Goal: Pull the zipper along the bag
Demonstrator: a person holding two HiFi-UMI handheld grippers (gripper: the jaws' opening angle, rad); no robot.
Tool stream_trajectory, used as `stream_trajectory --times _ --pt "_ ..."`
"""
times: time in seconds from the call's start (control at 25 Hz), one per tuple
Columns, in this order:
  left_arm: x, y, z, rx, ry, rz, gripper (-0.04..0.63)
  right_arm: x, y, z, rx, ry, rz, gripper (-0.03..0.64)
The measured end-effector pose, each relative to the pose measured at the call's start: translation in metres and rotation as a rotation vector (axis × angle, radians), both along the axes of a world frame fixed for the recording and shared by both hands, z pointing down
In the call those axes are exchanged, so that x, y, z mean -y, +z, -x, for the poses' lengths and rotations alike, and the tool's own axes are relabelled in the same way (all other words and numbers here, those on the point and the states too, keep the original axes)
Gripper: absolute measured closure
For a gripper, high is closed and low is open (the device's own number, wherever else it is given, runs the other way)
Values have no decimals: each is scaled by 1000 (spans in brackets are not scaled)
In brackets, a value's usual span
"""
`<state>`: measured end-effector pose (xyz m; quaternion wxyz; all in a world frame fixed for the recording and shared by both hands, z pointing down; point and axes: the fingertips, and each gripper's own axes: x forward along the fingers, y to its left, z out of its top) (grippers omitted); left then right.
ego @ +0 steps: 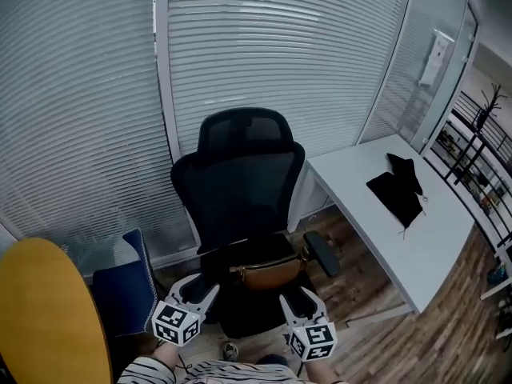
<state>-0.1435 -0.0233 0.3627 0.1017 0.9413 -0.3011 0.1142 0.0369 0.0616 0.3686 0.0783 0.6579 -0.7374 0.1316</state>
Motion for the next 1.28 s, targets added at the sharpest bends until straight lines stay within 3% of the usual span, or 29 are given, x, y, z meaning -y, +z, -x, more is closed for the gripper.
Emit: stream_trajectory --times 0.28,0.52,0.96,1.28 --pt "36 43 -5 15 12 51 437 28 30 11 -84 -26 41 420" --pt "59 70 -10 6 -27 91 437 60 58 20 -128 -117 63 422" --pt "60 156 -19 -9 -176 354 437 78 124 28 -335 -390 162 422" --pt "57 208 -15 -31 -252 451 437 91 194 36 -522 -499 174 420"
